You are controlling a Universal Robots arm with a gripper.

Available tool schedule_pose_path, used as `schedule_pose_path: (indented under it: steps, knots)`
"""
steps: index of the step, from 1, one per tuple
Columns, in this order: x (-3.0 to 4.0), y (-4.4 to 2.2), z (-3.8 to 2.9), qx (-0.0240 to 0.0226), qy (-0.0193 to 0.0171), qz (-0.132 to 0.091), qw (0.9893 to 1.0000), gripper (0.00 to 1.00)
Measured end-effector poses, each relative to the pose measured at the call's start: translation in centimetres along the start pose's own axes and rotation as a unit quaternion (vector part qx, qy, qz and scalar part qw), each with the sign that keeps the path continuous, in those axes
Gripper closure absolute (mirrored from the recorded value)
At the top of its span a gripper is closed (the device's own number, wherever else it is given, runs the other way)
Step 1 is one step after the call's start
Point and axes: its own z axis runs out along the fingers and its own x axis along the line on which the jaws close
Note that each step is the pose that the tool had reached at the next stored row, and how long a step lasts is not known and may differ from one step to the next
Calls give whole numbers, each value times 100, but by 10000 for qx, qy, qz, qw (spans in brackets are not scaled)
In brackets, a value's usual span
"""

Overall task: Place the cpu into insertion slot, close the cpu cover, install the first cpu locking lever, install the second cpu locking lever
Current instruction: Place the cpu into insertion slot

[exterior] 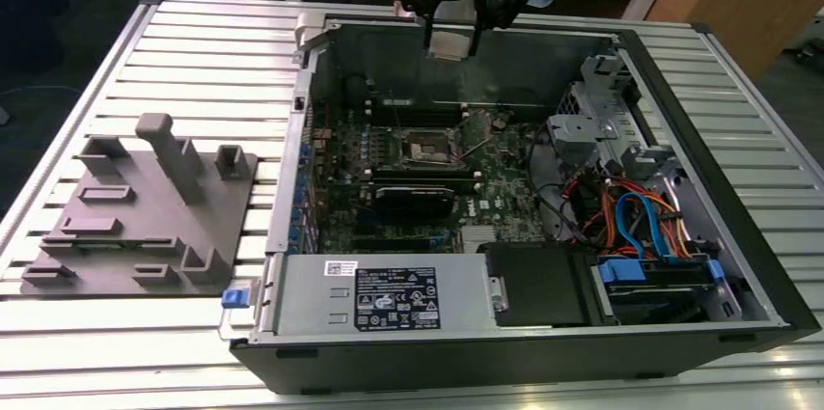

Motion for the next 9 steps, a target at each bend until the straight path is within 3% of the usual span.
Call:
schedule_pose_path:
  steps: [9]
  knots:
    - [0, 0, 0, 0, -1, 12, 10000, 46]
